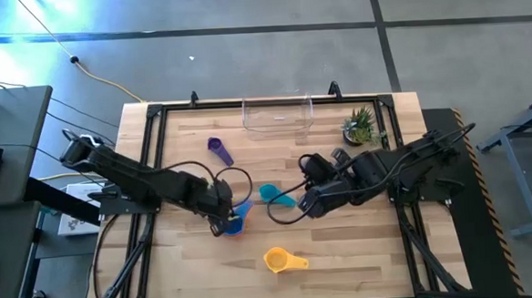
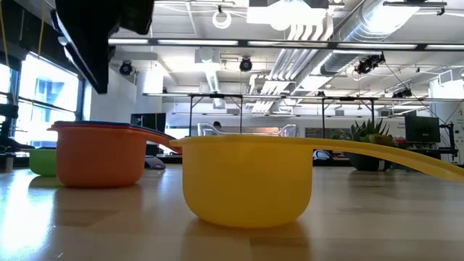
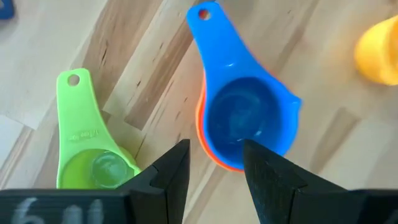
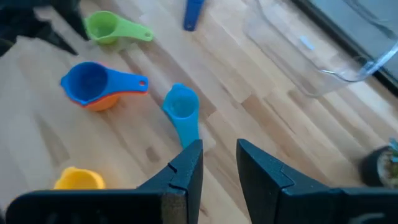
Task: Nest measuring cups in basket
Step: Stack the yellow measuring cup on top of the blue measuring cup
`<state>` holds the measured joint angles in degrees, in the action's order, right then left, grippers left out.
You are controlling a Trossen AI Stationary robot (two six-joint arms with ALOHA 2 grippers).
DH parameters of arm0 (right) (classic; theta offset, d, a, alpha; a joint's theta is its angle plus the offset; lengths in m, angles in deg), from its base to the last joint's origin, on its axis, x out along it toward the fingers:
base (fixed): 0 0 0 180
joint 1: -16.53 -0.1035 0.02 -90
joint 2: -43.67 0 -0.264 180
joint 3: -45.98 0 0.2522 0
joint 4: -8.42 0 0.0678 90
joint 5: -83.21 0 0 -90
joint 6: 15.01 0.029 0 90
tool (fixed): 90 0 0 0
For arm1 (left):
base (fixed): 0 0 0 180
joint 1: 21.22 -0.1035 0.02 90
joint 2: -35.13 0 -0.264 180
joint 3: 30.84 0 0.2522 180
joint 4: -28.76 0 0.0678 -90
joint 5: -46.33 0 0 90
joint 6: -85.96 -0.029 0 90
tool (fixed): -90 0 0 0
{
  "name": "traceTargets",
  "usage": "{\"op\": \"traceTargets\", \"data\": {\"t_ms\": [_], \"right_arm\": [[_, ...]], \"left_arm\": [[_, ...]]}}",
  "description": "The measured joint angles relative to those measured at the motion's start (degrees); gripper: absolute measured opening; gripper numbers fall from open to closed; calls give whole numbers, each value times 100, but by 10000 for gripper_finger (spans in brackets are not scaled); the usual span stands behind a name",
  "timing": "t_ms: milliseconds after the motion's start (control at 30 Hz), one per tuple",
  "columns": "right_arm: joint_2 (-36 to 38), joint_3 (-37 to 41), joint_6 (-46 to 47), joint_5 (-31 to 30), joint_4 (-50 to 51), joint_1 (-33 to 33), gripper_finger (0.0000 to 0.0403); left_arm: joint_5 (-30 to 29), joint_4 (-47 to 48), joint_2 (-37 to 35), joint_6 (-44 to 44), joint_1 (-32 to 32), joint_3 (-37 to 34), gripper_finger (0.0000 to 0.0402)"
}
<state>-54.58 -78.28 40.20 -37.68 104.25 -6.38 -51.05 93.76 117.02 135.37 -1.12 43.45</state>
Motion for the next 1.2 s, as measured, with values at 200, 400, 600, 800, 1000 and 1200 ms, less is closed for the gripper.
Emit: {"op": "traceTargets", "data": {"t_ms": [200,400,600,800,1000,1200], "right_arm": [[-125,-2,-66,239,-425,0,118],[-438,-2,-152,506,-830,-3,146],[-814,-2,-1085,549,-1556,-81,146],[-1227,-2,-1601,610,-2196,-199,147],[-1606,-2,-1662,759,-2350,-291,147],[-2073,-2,-1582,1109,-2513,-374,147]], "left_arm": [[-14,7,-654,16,0,0,138],[-23,-4,-1226,146,106,0,138],[-327,-4,-1606,144,139,0,138],[-392,-6,-1742,7,123,0,138],[-387,-6,-1735,30,122,0,138],[-354,-6,-1732,99,131,0,138]]}}
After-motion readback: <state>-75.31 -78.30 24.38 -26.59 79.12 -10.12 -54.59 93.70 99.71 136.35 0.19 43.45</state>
